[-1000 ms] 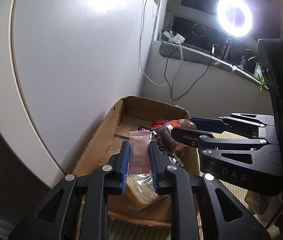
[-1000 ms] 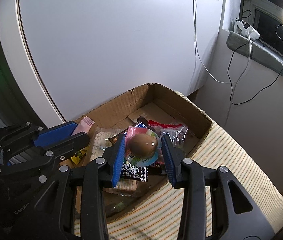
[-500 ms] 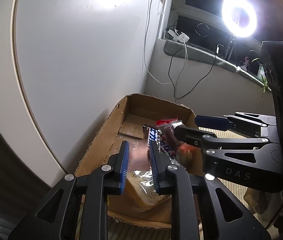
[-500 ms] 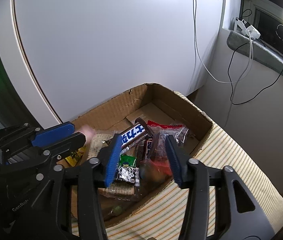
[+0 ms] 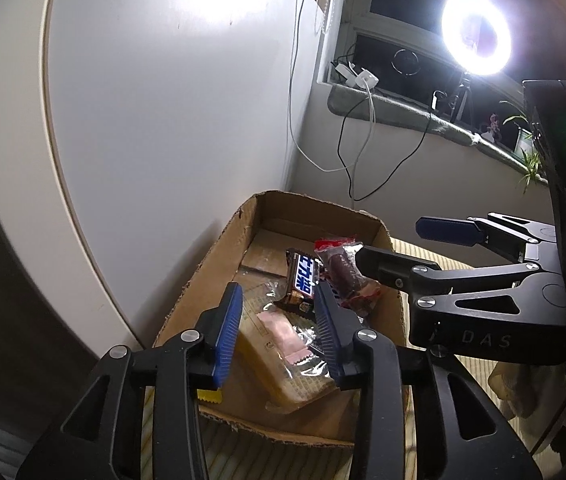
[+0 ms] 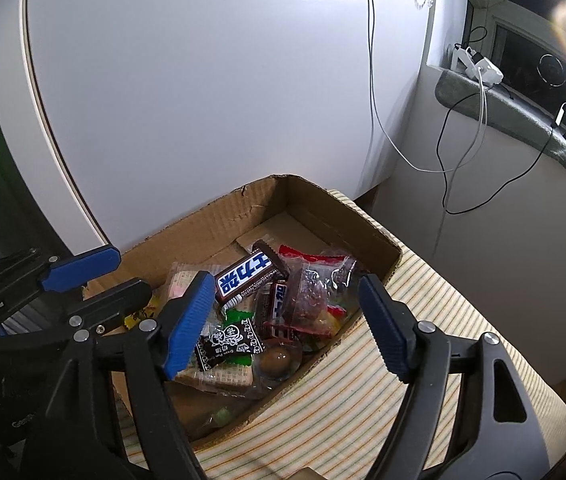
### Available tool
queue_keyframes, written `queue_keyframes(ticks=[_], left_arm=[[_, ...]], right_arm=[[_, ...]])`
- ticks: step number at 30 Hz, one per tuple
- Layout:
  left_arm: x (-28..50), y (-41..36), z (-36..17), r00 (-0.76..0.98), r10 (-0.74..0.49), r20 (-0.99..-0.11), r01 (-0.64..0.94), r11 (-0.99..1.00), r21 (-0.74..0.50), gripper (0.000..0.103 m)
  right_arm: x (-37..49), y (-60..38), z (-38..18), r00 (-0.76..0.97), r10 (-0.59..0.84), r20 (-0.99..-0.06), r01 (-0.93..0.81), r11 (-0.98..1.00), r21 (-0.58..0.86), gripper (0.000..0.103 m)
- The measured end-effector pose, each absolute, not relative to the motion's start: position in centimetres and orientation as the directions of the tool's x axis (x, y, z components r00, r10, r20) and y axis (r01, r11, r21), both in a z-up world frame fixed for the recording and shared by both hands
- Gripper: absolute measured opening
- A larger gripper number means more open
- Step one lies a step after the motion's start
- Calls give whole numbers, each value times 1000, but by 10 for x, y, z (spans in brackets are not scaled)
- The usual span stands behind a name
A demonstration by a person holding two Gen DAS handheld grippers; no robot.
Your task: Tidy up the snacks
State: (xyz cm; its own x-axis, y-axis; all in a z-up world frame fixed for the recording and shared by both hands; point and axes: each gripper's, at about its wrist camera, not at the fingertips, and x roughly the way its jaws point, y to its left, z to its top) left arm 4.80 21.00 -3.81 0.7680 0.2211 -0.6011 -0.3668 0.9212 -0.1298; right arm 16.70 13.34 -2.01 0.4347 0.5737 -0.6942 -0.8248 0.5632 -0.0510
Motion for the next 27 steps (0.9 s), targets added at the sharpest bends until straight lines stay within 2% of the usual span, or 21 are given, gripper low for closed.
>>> queue_keyframes(ticks=[3,6,10,16,19,27], left_arm=[[44,208,-35,769,231,-596,-371,921,-122,44],[39,205,-32,773,241,-587,-375,920,-115,46],[32,200,-28,774,249,-582,-380,918,-114,57],[24,194,-22,777,263,-571,-391,914,-112,65],[20,193,-21,775,270,-572,-400,910,-112,66],[13,188,-17,761,311,-570,-431,899,-84,75]], right_arm=[[165,130,-18,441,571,-693,-822,566,-57,81],[162,125,-15,449,571,-687,-818,572,-59,81],[156,117,-12,463,567,-682,-811,581,-68,81],[147,100,-10,478,567,-671,-802,593,-70,82],[142,91,-9,509,560,-653,-786,612,-87,93],[134,72,-5,529,552,-645,-753,656,-55,94]])
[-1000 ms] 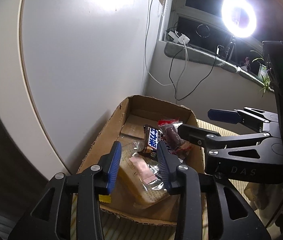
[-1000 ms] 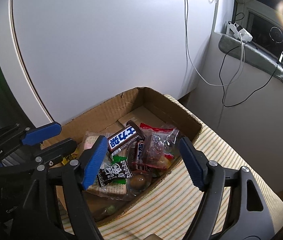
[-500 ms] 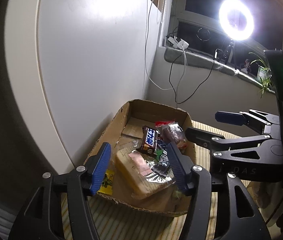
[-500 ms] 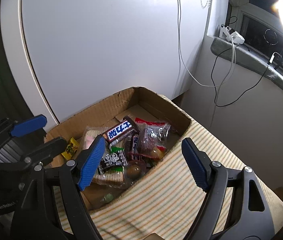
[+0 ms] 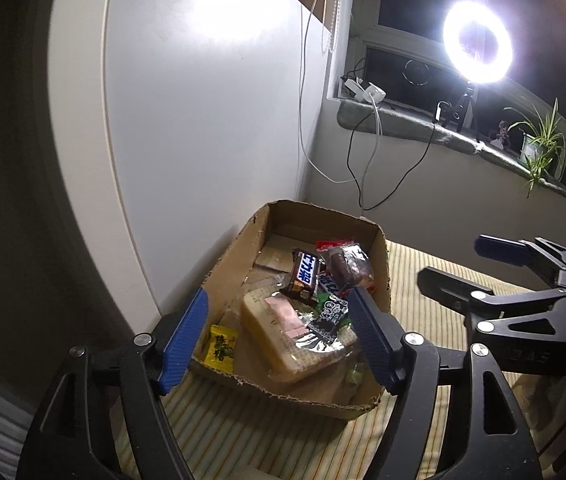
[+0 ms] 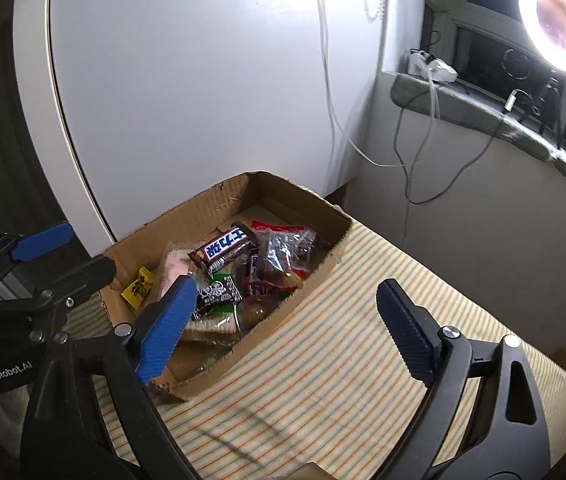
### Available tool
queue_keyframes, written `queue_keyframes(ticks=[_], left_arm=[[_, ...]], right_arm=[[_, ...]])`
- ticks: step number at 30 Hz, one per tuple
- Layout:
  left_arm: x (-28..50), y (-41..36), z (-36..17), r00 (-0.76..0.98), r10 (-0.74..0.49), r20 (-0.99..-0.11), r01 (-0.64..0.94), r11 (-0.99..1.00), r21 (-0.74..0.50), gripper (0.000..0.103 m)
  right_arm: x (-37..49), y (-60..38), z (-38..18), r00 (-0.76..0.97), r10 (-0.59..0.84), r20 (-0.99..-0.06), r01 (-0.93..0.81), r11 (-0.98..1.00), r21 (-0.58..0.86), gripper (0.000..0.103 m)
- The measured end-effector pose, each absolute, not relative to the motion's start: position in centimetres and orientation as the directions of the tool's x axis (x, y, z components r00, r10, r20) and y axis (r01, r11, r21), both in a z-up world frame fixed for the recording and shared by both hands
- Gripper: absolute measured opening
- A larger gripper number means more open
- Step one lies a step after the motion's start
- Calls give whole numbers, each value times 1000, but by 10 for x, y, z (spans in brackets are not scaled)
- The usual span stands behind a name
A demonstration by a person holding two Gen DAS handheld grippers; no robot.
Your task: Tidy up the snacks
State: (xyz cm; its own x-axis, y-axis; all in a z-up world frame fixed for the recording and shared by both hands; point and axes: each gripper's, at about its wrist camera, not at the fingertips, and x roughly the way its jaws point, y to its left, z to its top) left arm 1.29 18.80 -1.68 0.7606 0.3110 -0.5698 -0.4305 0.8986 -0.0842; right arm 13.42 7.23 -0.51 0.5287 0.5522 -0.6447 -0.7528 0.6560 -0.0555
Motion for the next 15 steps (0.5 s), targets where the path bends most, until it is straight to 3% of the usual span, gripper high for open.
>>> queue_keyframes(ticks=[2,9,12,15], left_arm=[[10,186,-16,761,322,-563,-436,896,-78,79],[-1,176,-14,762,338,-552,-445,893,-69,80],[-3,172,-14,764,332,-554,-440,895,-70,80],[-4,168,-13,764,329,-554,-438,896,-71,80]], right_arm=[[130,67,-4,548,539,-640,-734,677,-59,94],[113,40,1,608,499,-618,-664,746,-51,94],[108,30,4,607,510,-610,-660,751,-28,102],[105,24,9,624,510,-593,-652,758,-34,103]])
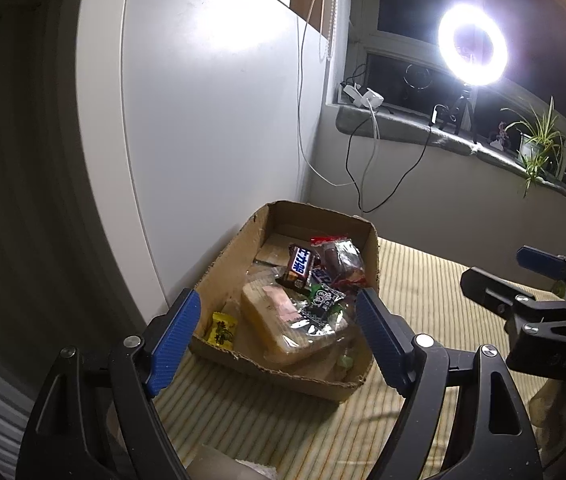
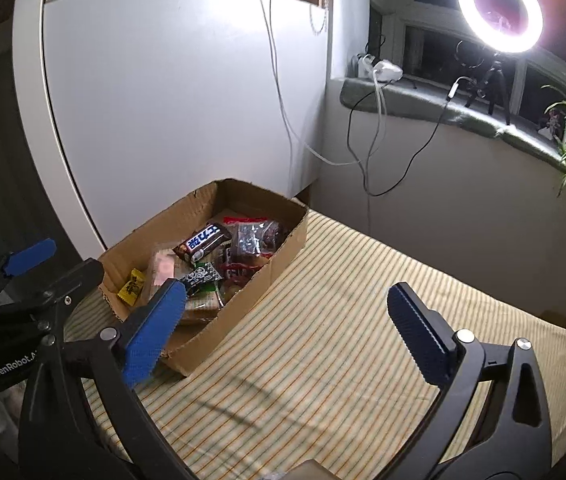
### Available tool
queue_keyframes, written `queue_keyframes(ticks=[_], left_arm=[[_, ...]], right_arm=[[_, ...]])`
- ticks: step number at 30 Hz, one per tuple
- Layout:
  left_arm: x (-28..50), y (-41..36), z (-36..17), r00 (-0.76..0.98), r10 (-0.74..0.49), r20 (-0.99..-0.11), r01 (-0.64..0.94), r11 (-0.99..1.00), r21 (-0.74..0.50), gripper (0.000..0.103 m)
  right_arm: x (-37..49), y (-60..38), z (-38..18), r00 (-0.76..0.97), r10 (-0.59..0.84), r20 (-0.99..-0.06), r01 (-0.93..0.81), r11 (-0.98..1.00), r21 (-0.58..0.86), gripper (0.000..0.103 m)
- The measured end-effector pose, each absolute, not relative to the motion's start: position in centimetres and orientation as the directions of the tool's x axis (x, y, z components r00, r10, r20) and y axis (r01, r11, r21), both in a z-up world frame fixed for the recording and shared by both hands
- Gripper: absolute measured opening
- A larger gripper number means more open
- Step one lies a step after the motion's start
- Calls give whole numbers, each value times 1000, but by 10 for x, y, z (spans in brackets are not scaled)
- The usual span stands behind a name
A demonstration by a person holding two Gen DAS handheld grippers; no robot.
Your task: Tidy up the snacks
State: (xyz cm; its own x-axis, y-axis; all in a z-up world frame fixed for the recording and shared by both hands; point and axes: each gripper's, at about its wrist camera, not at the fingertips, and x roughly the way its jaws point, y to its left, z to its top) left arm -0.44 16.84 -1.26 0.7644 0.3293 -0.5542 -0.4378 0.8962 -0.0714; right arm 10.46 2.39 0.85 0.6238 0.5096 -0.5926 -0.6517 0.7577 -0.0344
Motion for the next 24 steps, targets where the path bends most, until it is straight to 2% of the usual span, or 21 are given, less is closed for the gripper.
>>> queue_keyframes(ticks=[24], left_arm=[[-7,159,-5,778,323,-539,-422,904,-67,80]], right_arm=[[100,14,9,630,507,-589,-647,761,-38,103]])
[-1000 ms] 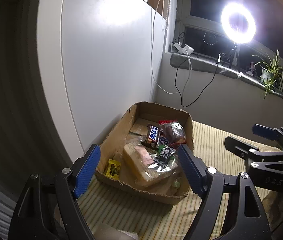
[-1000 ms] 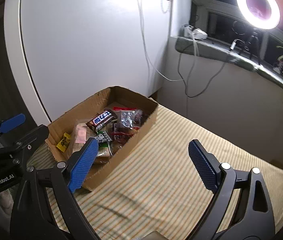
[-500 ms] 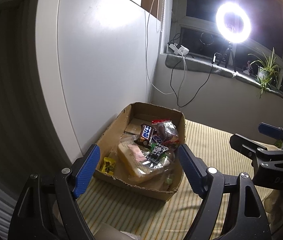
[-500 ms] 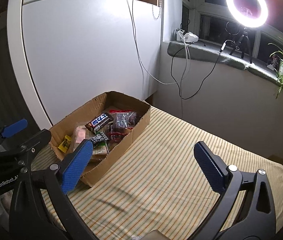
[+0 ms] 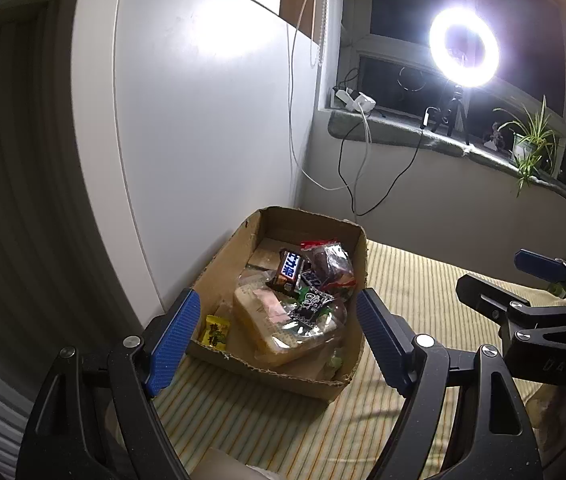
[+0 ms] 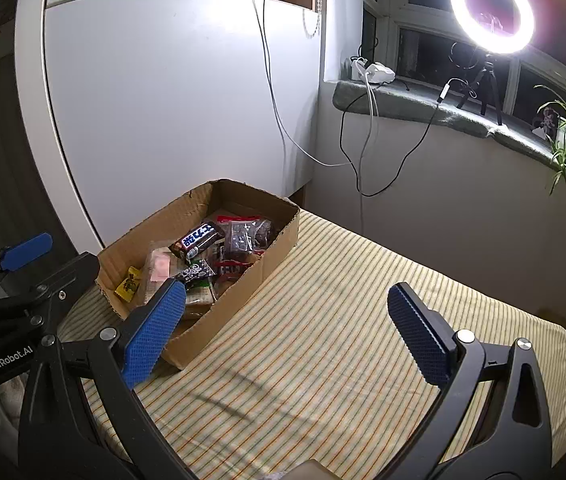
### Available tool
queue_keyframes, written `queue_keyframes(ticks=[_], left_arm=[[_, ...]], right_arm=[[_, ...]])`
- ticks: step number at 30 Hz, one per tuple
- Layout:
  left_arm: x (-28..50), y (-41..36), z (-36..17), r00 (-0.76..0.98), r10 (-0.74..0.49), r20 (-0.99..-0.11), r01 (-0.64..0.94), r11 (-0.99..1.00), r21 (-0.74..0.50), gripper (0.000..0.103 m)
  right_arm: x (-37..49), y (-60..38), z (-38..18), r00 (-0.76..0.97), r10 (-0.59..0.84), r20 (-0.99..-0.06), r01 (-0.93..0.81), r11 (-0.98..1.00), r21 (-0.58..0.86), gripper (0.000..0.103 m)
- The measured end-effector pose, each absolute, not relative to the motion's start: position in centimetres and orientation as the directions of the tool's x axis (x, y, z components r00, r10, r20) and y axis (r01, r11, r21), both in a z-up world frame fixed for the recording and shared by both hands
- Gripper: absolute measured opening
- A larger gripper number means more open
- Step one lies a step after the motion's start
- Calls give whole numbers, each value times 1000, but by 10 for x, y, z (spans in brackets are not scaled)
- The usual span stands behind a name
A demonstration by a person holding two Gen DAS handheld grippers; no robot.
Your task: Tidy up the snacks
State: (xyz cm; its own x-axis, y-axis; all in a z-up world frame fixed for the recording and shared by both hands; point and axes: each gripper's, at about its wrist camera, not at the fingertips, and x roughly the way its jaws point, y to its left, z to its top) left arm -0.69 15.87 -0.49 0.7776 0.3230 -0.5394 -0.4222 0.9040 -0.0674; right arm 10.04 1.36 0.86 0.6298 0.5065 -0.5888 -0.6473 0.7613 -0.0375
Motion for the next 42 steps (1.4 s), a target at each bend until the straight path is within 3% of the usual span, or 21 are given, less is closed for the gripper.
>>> queue_keyframes(ticks=[42], left_arm=[[-2,151,-8,780,309,-544,-401,915,-54,80]], right_arm=[[111,-4,-7,618,486,-617,-626,780,-13,103]])
